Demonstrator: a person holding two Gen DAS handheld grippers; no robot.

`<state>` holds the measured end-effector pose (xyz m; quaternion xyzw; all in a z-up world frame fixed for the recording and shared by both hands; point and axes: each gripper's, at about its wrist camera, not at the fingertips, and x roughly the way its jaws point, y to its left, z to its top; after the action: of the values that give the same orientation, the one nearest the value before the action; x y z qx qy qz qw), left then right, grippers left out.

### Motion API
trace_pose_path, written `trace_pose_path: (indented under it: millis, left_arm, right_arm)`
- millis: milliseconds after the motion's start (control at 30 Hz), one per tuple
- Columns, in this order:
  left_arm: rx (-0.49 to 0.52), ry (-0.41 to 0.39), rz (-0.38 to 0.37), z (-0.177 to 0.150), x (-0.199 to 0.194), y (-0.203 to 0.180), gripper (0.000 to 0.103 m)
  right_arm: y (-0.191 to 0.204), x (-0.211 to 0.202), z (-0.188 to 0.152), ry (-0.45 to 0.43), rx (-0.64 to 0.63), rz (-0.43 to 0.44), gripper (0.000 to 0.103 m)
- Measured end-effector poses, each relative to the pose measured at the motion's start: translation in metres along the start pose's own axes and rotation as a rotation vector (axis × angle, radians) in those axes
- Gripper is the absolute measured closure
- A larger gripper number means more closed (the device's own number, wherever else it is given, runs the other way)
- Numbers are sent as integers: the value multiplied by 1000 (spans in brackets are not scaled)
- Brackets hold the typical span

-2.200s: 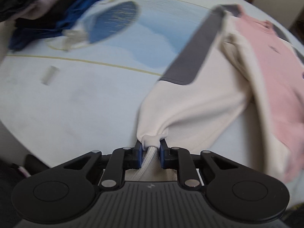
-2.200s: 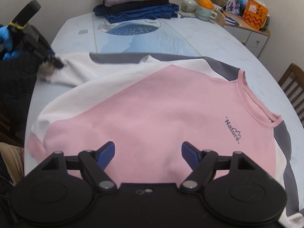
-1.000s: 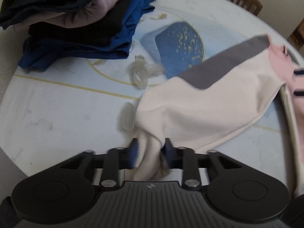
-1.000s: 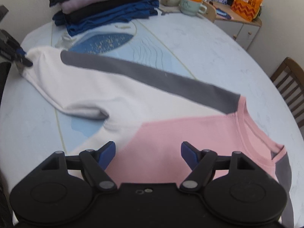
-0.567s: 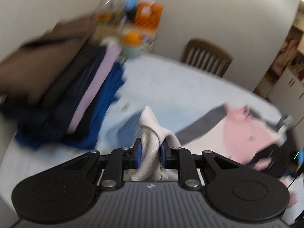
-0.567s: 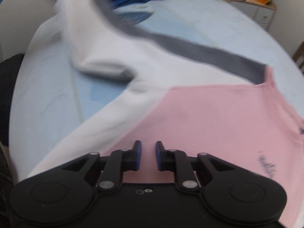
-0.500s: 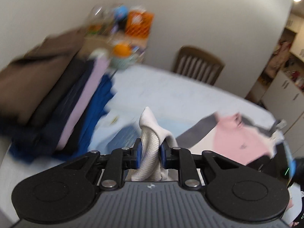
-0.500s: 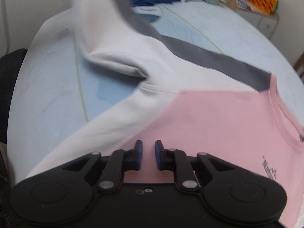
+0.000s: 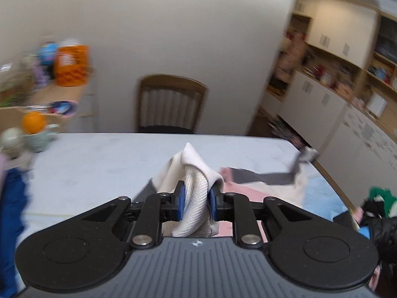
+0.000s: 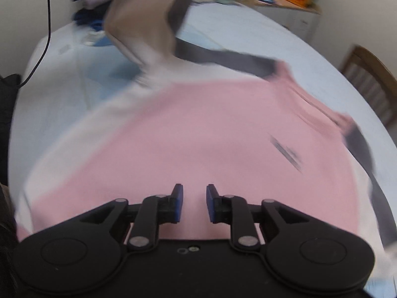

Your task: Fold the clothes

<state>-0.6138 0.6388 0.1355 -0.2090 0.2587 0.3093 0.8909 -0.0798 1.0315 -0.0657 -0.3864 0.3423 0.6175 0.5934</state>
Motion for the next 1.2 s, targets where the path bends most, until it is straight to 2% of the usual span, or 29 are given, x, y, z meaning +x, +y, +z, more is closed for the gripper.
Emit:
trace_pose_path:
  millis: [133,267,400,567,600,667,700,733,800,867,933,1067,1200]
  left_arm:
    - [54,62,-84,-10,60,-53,85]
    - [72,181,-157,-43,122,-103,85]
    - [109,298,-162,-89,167,-132,85]
    - [187,369,-124,-120,183,-149,83]
    - [203,379,-124,-121,182,-151,79]
    - [220,396,-141,-122,178,-153,60]
    - [219,400,-159,-122,174,-153,38]
    - [219,391,-180,-122,169,-154,29]
    - [238,374,-187,-124,154,-153,28]
    - [255,357,-156,-128,135,-142,28]
    - [249,338,-86,-137,115,-123,28]
    - [213,332,131,-166,78,-74,28]
    - [144,326,289,-186,64,-42,28]
  right_arm:
    - [-27,-20,-39,14,98,-45,0]
    - [-37,-28,-70,28,157,-53,0]
    - [-47,-30,-87,36,189,-51,0]
    - [-61,-34,-89,26,180,-45,0]
    - [-63,-35,-87,22,177,-44,0]
    - [-70,-36,-82,9,179,-44,0]
    - [-75,-36,-79,2,186,-46,0]
    - [-79,-37,-76,-4,194,-46,0]
    - [-86,-41,-71,-18,203,-45,0]
    - [-91,-46,-67,-25,204,-63,0]
    - [-96,-50,-63,-45,216,-67,0]
    - [-95,-44,-55,-53,222,-56,0]
    - [-98,-33,-46,-44,276,-41,0]
